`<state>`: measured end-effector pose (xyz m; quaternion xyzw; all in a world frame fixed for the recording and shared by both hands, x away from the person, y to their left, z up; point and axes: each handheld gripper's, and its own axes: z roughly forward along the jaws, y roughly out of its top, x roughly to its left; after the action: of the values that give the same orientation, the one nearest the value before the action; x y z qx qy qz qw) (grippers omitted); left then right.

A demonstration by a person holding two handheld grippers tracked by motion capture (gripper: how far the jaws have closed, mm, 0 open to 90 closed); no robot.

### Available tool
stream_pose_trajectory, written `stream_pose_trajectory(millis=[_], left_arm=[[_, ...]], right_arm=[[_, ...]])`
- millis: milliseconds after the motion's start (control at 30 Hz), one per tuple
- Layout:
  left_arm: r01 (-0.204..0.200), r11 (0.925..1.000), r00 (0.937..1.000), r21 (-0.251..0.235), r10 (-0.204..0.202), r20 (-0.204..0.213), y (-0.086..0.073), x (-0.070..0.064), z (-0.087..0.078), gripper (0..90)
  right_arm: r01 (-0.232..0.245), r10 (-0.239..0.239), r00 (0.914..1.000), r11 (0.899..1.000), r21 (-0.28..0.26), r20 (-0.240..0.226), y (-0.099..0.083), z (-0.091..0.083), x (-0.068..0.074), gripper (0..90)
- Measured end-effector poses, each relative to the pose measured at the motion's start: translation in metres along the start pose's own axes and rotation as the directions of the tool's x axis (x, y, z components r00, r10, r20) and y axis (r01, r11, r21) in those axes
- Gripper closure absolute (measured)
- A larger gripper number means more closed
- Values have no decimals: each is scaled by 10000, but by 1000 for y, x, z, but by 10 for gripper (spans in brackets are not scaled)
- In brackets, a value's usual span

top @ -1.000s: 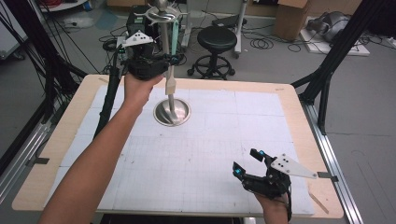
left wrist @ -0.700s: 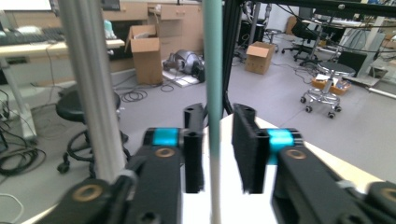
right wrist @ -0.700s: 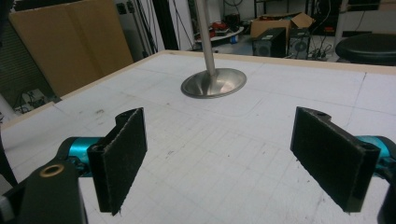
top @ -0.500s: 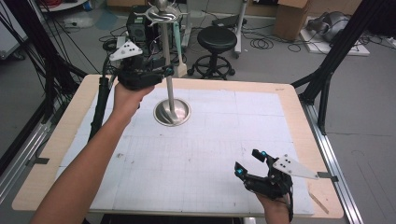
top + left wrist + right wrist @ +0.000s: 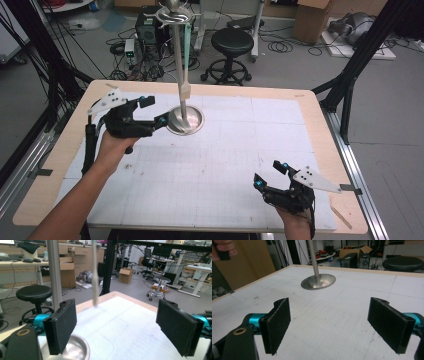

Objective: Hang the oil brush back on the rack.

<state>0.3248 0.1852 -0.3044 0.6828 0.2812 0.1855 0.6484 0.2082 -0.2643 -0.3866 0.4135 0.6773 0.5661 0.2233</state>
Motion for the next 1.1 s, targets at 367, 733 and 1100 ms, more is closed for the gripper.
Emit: stream_pose_trajectory(millis=[367, 733, 1100], left_arm=[[-65, 9998, 9999, -208, 62, -111, -55, -7, -51, 181], [223, 9996, 9990, 181, -216, -399, -93, -6, -81, 183], [357, 9994, 9977, -17, -357, -573, -94, -3, -90, 185]], right_arm=[[28, -16, 9979, 9998, -182, 643, -2, -8, -4, 175], [-12, 36, 9942, 9998, -221, 1071, -4, -17, -10, 174], [295, -306, 9945, 9995, 130, 1005, -4, -10, -4, 175]])
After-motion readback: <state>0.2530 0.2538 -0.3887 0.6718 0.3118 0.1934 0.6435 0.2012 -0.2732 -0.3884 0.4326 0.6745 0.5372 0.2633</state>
